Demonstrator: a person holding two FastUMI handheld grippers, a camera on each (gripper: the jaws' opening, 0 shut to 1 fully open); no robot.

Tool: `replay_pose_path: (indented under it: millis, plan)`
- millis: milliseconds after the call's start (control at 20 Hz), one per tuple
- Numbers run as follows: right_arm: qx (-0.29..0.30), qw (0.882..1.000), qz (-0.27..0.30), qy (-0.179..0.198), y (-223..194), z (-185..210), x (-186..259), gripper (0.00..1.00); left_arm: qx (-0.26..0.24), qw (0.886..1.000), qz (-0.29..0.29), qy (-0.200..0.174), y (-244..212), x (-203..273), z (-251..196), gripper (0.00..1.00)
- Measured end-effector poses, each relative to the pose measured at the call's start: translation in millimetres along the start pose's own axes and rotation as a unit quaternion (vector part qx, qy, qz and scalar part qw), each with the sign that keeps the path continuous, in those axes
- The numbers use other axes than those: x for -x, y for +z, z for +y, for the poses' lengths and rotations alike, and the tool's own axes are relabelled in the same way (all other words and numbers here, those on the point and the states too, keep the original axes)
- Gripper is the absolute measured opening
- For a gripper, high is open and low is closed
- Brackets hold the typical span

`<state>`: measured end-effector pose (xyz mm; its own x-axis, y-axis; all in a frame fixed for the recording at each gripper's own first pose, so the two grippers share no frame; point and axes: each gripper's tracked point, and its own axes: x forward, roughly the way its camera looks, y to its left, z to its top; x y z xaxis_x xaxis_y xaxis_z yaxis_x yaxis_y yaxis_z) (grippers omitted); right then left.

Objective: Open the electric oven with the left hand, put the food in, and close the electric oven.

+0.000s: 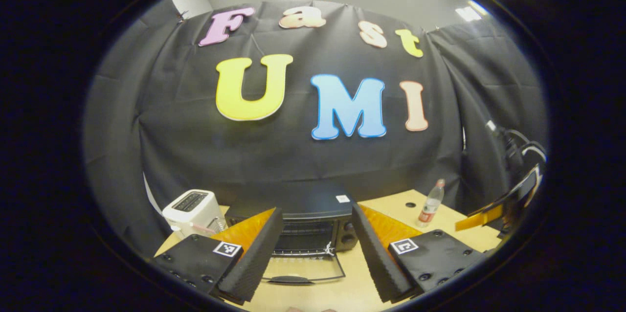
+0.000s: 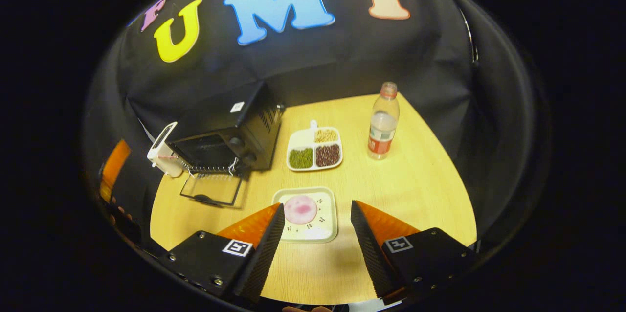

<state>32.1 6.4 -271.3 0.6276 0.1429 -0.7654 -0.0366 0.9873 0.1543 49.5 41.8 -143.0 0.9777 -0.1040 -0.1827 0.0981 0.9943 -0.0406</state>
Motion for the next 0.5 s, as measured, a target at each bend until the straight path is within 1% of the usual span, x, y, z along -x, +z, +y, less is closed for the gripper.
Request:
replay_pose_path:
  millis: [150, 250, 350, 400, 500]
  plan:
    - [-0.016, 0.998, 0.062, 0.010, -10.3, -9.9, -29.2, 0.83, -0.004, 1.000, -0.028, 0.009, 29.1, 22.0, -0.8, 0.99]
    - [-0.023, 0.995, 0.097, 0.010, -19.2, -15.9, -46.8, 0.83, -0.006, 0.999, -0.048, 0.018, 47.8, 36.3, 0.1, 0.98]
    - [-0.017, 0.992, 0.127, 0.008, -28.7, -20.6, -64.6, 0.83, -0.022, 0.997, -0.067, 0.036, 62.6, 49.9, 8.0, 0.98]
    - [-0.012, 0.990, 0.140, 0.005, -33.5, -21.6, -72.2, 0.83, -0.025, 0.996, -0.070, 0.040, 63.3, 55.3, 8.4, 0.99]
    - [-0.005, 0.986, 0.164, 0.000, -41.8, -25.5, -89.6, 0.83, -0.019, 0.997, -0.063, 0.042, 64.2, 65.3, 8.4, 0.95]
